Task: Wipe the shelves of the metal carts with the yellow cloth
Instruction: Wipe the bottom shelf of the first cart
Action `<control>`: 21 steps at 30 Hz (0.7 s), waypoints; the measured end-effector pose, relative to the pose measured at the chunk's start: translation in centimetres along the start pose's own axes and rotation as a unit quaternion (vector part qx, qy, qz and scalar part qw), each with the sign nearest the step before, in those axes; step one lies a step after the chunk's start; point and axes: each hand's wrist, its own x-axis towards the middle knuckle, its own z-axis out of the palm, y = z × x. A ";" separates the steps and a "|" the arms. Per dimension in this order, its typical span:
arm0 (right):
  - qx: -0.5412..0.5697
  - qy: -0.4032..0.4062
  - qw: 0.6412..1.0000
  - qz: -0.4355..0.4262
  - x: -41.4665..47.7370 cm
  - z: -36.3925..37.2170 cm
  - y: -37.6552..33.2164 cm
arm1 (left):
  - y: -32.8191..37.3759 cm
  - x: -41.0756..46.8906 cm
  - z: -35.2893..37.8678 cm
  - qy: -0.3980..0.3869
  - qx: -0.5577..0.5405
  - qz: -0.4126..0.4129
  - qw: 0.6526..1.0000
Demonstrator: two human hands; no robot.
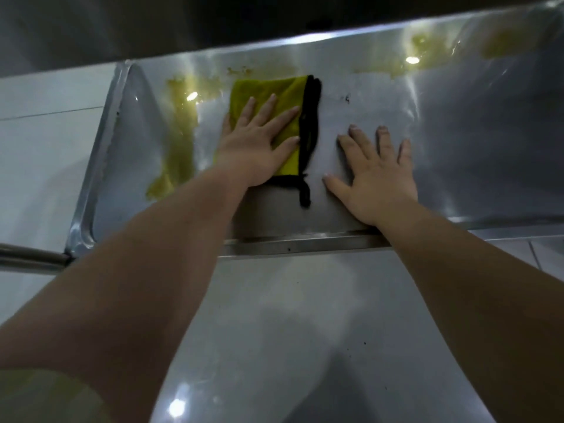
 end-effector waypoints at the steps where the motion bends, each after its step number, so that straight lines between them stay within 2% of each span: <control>1: -0.002 -0.002 1.000 0.001 -0.1 -0.1 0.0 | -1.9 -0.7 -0.2 -0.003 0.001 -0.016 1.000; 4: -0.009 -0.013 1.000 0.025 -0.1 -0.4 -1.0 | -5.7 -2.4 -0.5 -0.011 0.006 -0.063 0.998; 6: 0.001 -0.039 0.998 0.043 -0.1 -0.6 -2.6 | -6.0 -2.7 -0.3 -0.012 0.012 -0.062 0.998; 12: -0.017 -0.028 0.999 0.005 -0.8 0.1 -5.9 | -6.2 -2.7 -0.1 -0.001 -0.007 -0.060 0.998; 18: -0.027 -0.035 0.999 0.009 -0.8 0.2 -6.1 | -3.8 -2.3 0.1 0.005 -0.005 -0.090 0.996; 21: -0.037 -0.029 0.999 0.015 -0.8 0.3 -6.2 | -0.6 -1.7 0.6 0.009 -0.003 -0.067 0.998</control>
